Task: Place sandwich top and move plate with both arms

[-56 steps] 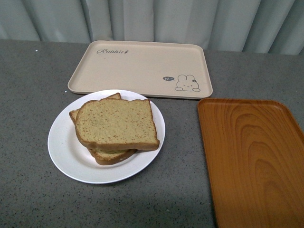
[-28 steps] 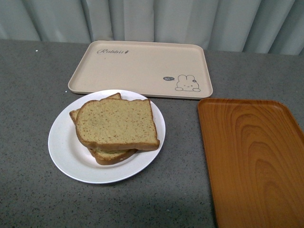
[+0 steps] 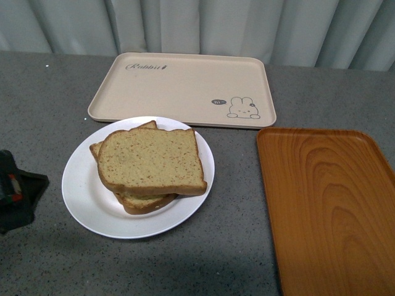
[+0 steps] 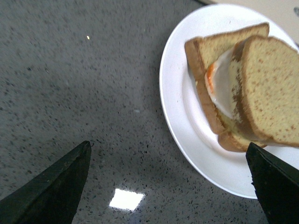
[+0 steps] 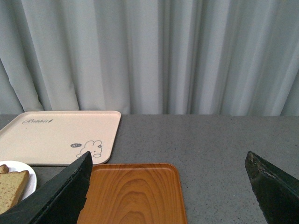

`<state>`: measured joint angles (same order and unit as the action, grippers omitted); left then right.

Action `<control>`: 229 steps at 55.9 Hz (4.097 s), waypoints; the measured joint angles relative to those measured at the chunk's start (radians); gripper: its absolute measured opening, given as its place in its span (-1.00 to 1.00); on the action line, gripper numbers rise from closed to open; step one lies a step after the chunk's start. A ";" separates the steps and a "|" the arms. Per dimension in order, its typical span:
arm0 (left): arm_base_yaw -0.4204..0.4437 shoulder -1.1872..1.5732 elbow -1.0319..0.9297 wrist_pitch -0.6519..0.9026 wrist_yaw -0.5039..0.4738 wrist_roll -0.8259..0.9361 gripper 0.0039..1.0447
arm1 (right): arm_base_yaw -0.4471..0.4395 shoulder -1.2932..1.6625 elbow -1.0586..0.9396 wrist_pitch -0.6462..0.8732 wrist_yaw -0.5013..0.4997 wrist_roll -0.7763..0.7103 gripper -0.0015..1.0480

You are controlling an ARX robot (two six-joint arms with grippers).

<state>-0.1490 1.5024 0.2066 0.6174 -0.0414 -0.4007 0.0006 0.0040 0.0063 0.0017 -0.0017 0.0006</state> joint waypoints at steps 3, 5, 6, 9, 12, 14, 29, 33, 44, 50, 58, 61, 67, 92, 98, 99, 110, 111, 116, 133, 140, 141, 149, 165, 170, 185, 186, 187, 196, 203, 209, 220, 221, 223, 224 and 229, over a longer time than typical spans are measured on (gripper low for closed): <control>-0.004 0.060 0.011 0.022 0.017 -0.027 0.88 | 0.000 0.000 0.000 0.000 0.000 0.000 0.83; -0.004 0.087 0.019 0.026 0.018 -0.045 0.88 | 0.000 0.000 0.000 0.000 0.000 0.000 0.83; -0.004 0.096 0.023 0.026 0.018 -0.051 0.88 | 0.000 0.000 0.000 0.000 0.000 0.000 0.83; 0.000 0.134 0.037 0.035 0.017 -0.077 0.88 | 0.000 0.000 0.000 0.000 0.000 0.000 0.83; 0.005 0.160 0.047 0.042 0.017 -0.095 0.88 | 0.000 0.000 0.000 0.000 0.000 0.000 0.83; 0.010 0.177 0.054 0.045 0.018 -0.106 0.88 | 0.000 0.000 0.000 0.000 0.000 0.000 0.83; 0.023 0.276 0.103 0.046 0.058 -0.190 0.88 | 0.000 0.000 0.000 0.000 0.000 0.000 0.83; 0.018 0.297 0.116 0.052 0.072 -0.206 0.88 | 0.000 0.000 0.000 0.000 0.000 0.000 0.83; 0.008 0.353 0.158 0.049 0.103 -0.242 0.88 | 0.000 0.000 0.000 0.000 0.000 0.000 0.83; 0.010 0.372 0.171 0.047 0.131 -0.268 0.88 | 0.000 0.000 0.000 0.000 0.000 0.000 0.83; 0.024 0.390 0.185 0.045 0.187 -0.314 0.88 | 0.000 0.000 0.000 0.000 0.000 0.000 0.83; 0.029 0.399 0.190 0.045 0.204 -0.330 0.88 | 0.000 0.000 0.000 0.000 0.000 0.000 0.83; 0.037 0.414 0.196 0.044 0.225 -0.359 0.88 | 0.000 0.000 0.000 0.000 0.000 0.000 0.83; 0.048 0.456 0.230 0.046 0.255 -0.415 0.88 | 0.000 0.000 0.000 0.000 0.000 0.000 0.83; 0.044 0.470 0.247 0.047 0.259 -0.421 0.88 | 0.000 0.000 0.000 0.000 0.000 0.000 0.83; 0.044 0.474 0.250 0.047 0.260 -0.421 0.88 | 0.000 0.000 0.000 0.000 0.000 0.000 0.83; 0.038 0.498 0.276 0.047 0.263 -0.421 0.88 | 0.000 0.000 0.000 0.000 0.000 0.000 0.83; 0.037 0.500 0.278 0.047 0.263 -0.421 0.88 | 0.000 0.000 0.000 0.000 0.000 0.000 0.83; 0.035 0.508 0.288 0.050 0.270 -0.421 0.86 | 0.000 0.000 0.000 0.000 0.000 0.000 0.83; 0.036 0.559 0.304 0.047 0.273 -0.434 -0.25 | 0.000 0.000 0.000 0.000 0.000 0.000 0.83; 0.038 0.573 0.306 0.048 0.300 -0.453 -0.62 | 0.000 0.000 0.000 0.000 0.000 0.000 0.83; 0.038 0.573 0.306 0.050 0.304 -0.467 -0.68 | 0.000 0.000 0.000 0.000 0.000 0.000 0.83; 0.052 0.573 0.301 0.078 0.347 -0.500 -0.86 | 0.000 0.000 0.000 0.000 0.000 0.000 0.83; 0.084 0.578 0.259 0.185 0.398 -0.548 -0.91 | 0.000 0.000 0.000 0.000 0.000 0.000 0.83; 0.095 0.571 0.228 0.242 0.417 -0.579 -0.91 | 0.000 0.000 0.000 0.000 0.000 0.000 0.83; 0.195 0.429 0.096 0.376 0.497 -0.743 -0.93 | 0.000 0.000 0.000 0.000 0.000 0.000 0.83; 0.197 0.405 0.092 0.381 0.504 -0.758 -0.93 | 0.000 0.000 0.000 0.000 0.000 0.000 0.83; 0.197 0.390 0.092 0.383 0.507 -0.768 -0.93 | 0.000 0.000 0.000 0.000 0.000 0.000 0.83; 0.166 0.350 0.134 0.334 0.477 -0.805 -0.93 | 0.000 0.000 0.000 0.000 0.000 0.000 0.83; 0.119 0.410 0.254 0.219 0.394 -0.809 -0.93 | 0.000 0.000 0.000 0.000 0.000 0.000 0.83; 0.090 0.459 0.369 0.138 0.351 -0.814 -0.93 | 0.000 0.000 0.000 0.000 0.000 0.000 0.83; 0.040 0.550 0.642 0.004 0.279 -0.824 -0.93 | 0.000 0.000 0.000 0.000 0.000 0.000 0.83; 0.033 0.560 0.674 -0.015 0.272 -0.824 -0.93 | 0.000 0.000 0.000 0.000 0.000 0.000 0.83; 0.024 0.579 0.719 -0.043 0.259 -0.824 -0.93 | 0.000 0.000 0.000 0.000 0.000 0.000 0.83; 0.021 0.586 0.734 -0.053 0.256 -0.823 -0.93 | 0.000 0.000 0.000 0.000 0.000 0.000 0.83; 0.000 0.645 0.849 -0.130 0.229 -0.816 -0.93 | 0.000 0.000 0.000 0.000 0.000 0.000 0.83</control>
<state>-0.1493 2.1475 1.0557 0.4873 0.1875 -1.2171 0.0006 0.0040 0.0063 0.0017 -0.0017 0.0002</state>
